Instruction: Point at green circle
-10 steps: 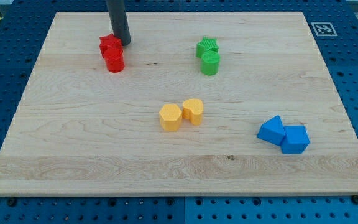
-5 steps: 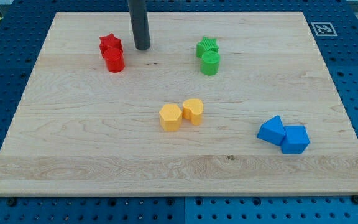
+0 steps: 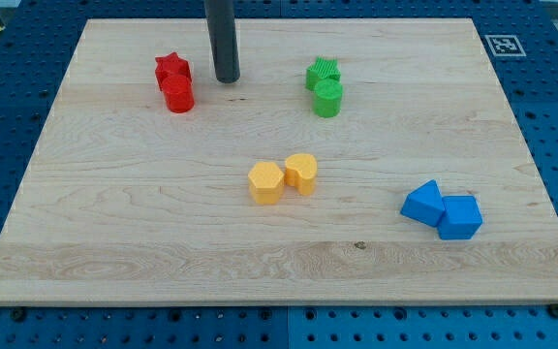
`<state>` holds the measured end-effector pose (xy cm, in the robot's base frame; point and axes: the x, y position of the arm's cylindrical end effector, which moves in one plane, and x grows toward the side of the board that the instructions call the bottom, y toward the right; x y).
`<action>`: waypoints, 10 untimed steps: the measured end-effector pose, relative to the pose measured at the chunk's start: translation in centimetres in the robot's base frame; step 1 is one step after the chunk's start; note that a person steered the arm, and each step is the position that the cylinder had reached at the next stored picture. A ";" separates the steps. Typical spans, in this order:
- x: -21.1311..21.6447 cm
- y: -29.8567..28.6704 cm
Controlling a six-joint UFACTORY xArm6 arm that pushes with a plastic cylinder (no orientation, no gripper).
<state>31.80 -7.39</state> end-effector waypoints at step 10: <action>5.4 7.9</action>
